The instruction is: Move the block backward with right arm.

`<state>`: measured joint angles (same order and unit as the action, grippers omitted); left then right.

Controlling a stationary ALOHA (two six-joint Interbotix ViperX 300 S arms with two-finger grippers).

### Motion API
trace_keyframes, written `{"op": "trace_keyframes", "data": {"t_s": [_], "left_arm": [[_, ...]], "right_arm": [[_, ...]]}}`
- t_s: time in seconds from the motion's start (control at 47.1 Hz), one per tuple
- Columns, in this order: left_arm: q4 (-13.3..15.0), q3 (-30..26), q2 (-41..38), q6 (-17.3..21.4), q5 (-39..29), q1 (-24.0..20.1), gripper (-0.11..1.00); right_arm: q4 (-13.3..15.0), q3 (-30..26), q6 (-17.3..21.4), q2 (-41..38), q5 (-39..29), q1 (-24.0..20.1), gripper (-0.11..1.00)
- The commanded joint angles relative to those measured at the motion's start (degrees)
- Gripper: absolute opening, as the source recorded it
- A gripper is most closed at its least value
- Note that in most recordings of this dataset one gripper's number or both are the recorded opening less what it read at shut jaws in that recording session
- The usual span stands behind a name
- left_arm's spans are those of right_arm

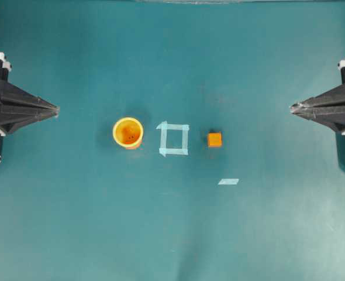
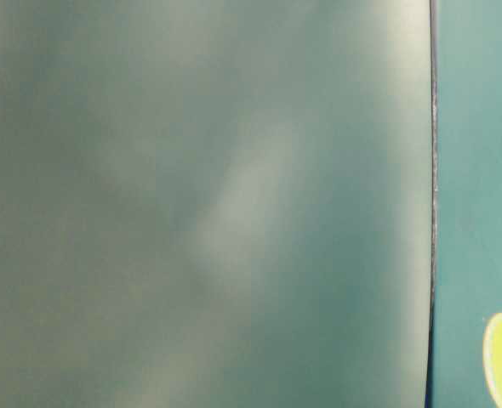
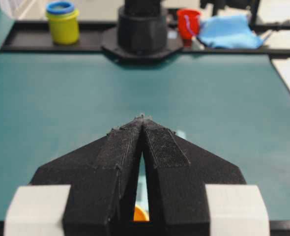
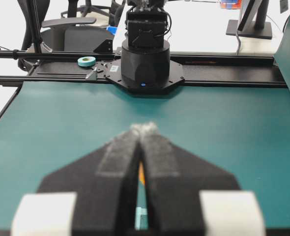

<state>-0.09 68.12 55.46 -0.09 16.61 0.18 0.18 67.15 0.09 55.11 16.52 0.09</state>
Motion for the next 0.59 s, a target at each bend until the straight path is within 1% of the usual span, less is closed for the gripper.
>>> {"op": "trace_keyframes", "data": {"t_s": [0.0, 0.064, 0.17, 0.255, 0.573], "left_arm": [[-0.5, -2.2, -0.3, 0.4, -1.9, -0.1, 0.00], [-0.5, -2.5, -0.3, -0.4, -3.4, -0.1, 0.01], [-0.5, -3.2, -0.2, -0.4, -5.1, -0.1, 0.01], [-0.5, -3.3, -0.2, -0.4, -5.6, -0.1, 0.01], [-0.5, -3.3, -0.3, -0.4, -6.1, -0.1, 0.01]], "right_arm": [[-0.1, -1.2, 0.4, -0.5, 0.2, 0.0, 0.00], [-0.1, -1.8, 0.4, -1.1, -1.4, -0.1, 0.00], [-0.1, -3.5, 0.4, -2.4, -5.9, 0.0, 0.00], [-0.1, -4.4, 0.4, -3.6, -7.7, 0.3, 0.00], [-0.3, -7.8, 0.7, -10.5, -8.4, 3.3, 0.00]]}}
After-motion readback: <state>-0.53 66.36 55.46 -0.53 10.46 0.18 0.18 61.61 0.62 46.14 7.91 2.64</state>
